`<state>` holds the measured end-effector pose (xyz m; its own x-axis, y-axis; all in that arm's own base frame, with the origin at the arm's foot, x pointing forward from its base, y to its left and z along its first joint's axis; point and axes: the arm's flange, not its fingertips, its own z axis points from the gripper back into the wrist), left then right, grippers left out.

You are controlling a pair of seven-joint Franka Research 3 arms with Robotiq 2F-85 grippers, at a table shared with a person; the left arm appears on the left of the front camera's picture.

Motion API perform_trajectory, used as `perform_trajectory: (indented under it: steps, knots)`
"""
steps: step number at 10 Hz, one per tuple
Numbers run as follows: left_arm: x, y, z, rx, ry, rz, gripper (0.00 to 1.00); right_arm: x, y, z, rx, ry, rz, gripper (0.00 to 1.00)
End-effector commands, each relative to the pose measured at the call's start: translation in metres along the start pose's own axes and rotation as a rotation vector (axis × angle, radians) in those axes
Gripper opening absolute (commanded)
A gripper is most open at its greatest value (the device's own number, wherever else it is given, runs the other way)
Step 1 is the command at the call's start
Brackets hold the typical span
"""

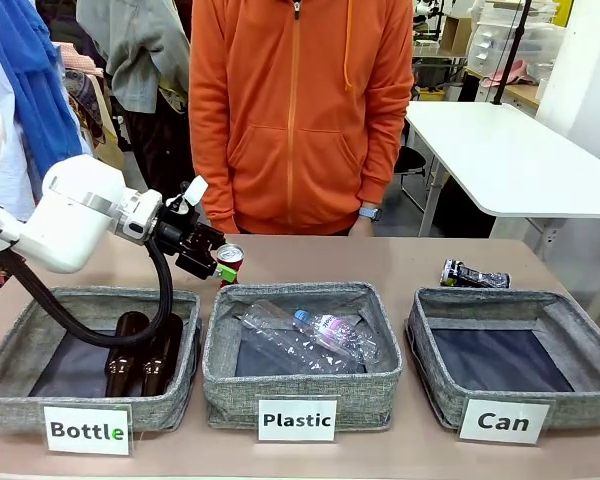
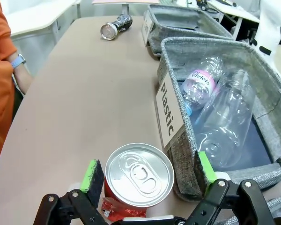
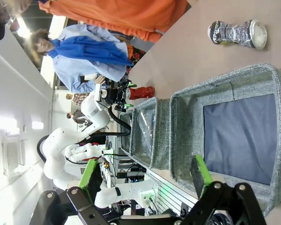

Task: Sort the can waste into the basket.
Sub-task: Pick up the can waste from the table and place it in the right Fabric basket.

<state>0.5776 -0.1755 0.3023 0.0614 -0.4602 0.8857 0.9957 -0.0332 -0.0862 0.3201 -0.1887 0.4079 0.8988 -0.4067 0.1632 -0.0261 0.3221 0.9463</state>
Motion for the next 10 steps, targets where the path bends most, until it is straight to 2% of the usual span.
perform_trajectory:
  steps: [1,6,7,8,9,10]
  knots:
    - [0.002,0.005,-0.002,-0.015,-0.013,0.006,1.00,0.002,0.000,-0.001,0.024,-0.017,0.020,1.00]
    - [0.000,0.014,-0.005,-0.018,-0.022,0.025,1.00,0.002,0.000,-0.001,0.024,-0.017,0.020,1.00]
    - [-0.001,0.016,-0.006,-0.011,-0.012,0.013,0.66,0.002,0.000,-0.001,0.024,-0.017,0.020,1.00]
    - [-0.001,0.017,-0.007,-0.013,-0.005,0.019,0.43,0.002,0.000,-0.001,0.024,-0.017,0.020,1.00]
    - [-0.001,0.016,-0.007,-0.014,-0.004,0.016,0.08,0.002,0.000,-0.001,0.024,-0.017,0.020,1.00]
    - [0.000,0.017,-0.006,-0.014,-0.008,0.015,0.00,0.002,0.000,-0.001,0.024,-0.017,0.020,1.00]
